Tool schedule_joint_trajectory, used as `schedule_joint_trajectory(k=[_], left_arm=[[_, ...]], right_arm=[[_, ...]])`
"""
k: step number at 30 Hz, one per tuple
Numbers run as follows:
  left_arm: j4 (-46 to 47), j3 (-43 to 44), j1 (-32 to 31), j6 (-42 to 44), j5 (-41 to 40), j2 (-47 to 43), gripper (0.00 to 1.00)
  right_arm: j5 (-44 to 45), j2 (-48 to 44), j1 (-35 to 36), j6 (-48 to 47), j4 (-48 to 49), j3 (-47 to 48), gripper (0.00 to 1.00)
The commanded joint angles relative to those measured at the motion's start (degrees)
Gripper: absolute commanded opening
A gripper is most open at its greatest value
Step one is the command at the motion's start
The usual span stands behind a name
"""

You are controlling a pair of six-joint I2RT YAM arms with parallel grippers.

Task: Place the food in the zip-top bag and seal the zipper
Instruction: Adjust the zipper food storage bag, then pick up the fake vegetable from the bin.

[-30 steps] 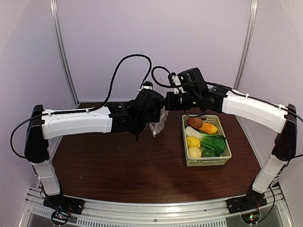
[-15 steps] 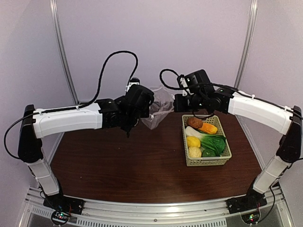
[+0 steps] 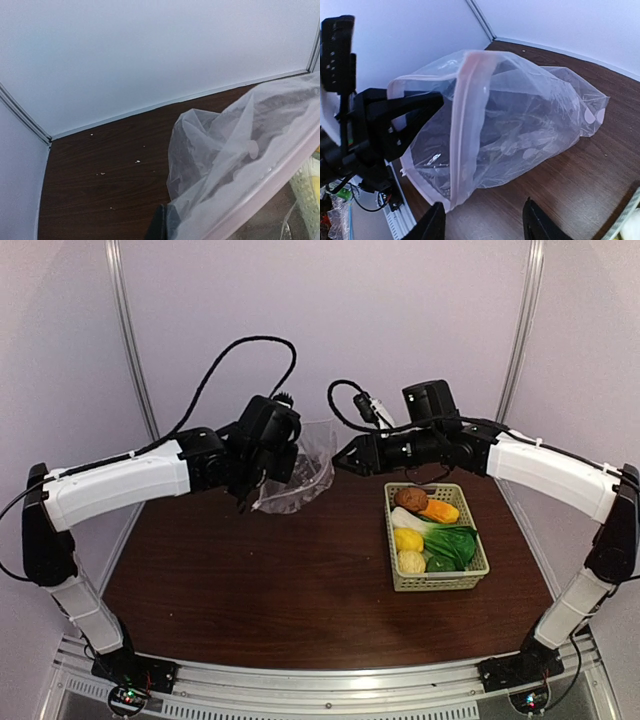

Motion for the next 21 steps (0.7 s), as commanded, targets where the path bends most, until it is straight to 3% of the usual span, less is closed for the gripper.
schedule_joint_trajectory(k=[1, 6, 9, 12, 13, 18, 21], left_arm=[[-10.71, 3.59, 2.96, 9.69, -5.23, -3.66, 0.00], [-11.98, -0.04, 4.65, 14.73, -6.34, -8.73, 0.00], [-10.54, -0.99, 4.66, 15.85, 10.20, -7.81, 0.00], [-10.42, 1.22, 4.66, 16.18, 27.25, -1.69, 0.00], [-11.12, 2.89, 4.66, 16.69, 29.01, 0.61, 0.00], [-12.33, 5.41, 4.86, 19.41, 25.93, 5.40, 0.00], [-8.80, 2.40, 5.60, 19.47, 28.31, 4.78, 0.00]], right_arm=[[-12.95, -4.81, -4.01, -9.80, -0.08, -0.09, 0.57], [-16.05, -9.38, -12.43, -16.08, -1.77, -3.49, 0.60], [-15.47, -10.12, -15.78, -27.28, -10.33, -3.17, 0.61], [-4.99, -9.95, -16.67, -37.17, -18.29, -3.46, 0.62], [-1.36, -9.40, -16.86, -39.49, -20.94, -3.56, 0.63], [14.78, -7.33, -17.55, -44.75, -27.71, -8.02, 0.68], [17.49, -8.14, -19.11, -45.49, -27.55, -12.53, 0.74]])
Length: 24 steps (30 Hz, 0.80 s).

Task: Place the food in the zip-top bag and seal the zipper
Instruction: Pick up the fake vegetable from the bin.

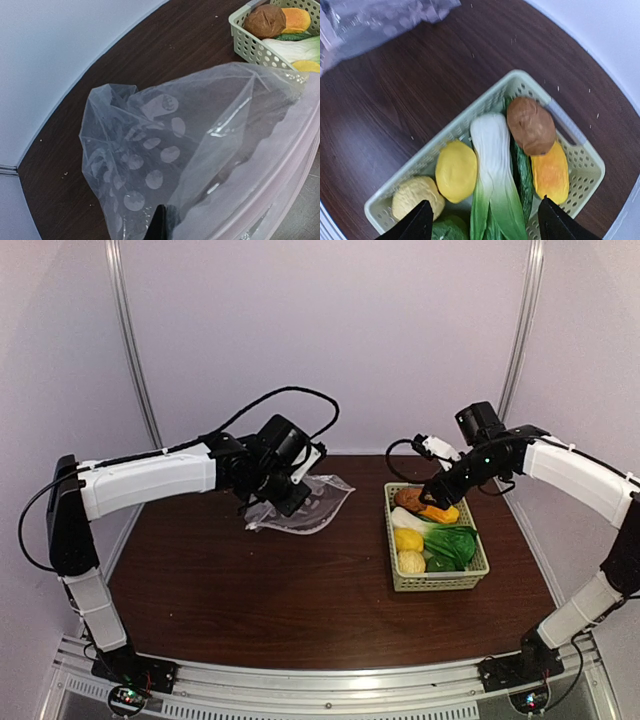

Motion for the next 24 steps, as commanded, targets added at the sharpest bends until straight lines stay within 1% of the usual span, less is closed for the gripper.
schedule_joint_trajectory(k=[1, 4, 6, 7, 9, 11, 17, 24], left_arm=[[3.38, -1.91, 1.00, 1.62, 5.39, -2.11, 0.00], [4.43, -3.16, 1.44, 0.29, 7.71, -2.80, 0.00], [6.04, -4.98, 1.79, -0.45, 9.04, -4.17, 0.00], [7.08, -6.58, 2.24, -0.95, 9.84, -5.29, 0.00], [8.88, -8.70, 2.98, -1.94, 11.66, -6.92, 0.00], [9.73, -9.77, 3.54, -2.75, 12.70, -8.14, 0.00], [10.53, -10.73, 4.11, -3.05, 11.73, -10.84, 0.00], [10.65, -11.37, 4.27, -3.33, 11.82, -12.15, 0.00]], right_arm=[[10.79, -0.21, -2.24, -5.45, -6.05, -5.78, 0.77], [11.01, -0.24, -3.22, -6.50, -6.21, -7.84, 0.84], [11.51, 0.22, -3.38, -7.73, -6.30, -8.79, 0.86], [11.96, 0.64, -3.53, -8.45, -6.44, -9.24, 0.89], [12.43, 1.75, -3.92, -10.04, -6.83, -9.46, 0.99], [12.36, 2.85, -4.53, -11.27, -7.30, -9.08, 1.00], [12.08, 5.40, -5.17, -15.33, -8.77, -7.67, 1.00], [12.64, 8.66, -5.18, -15.77, -11.25, -8.01, 1.00]])
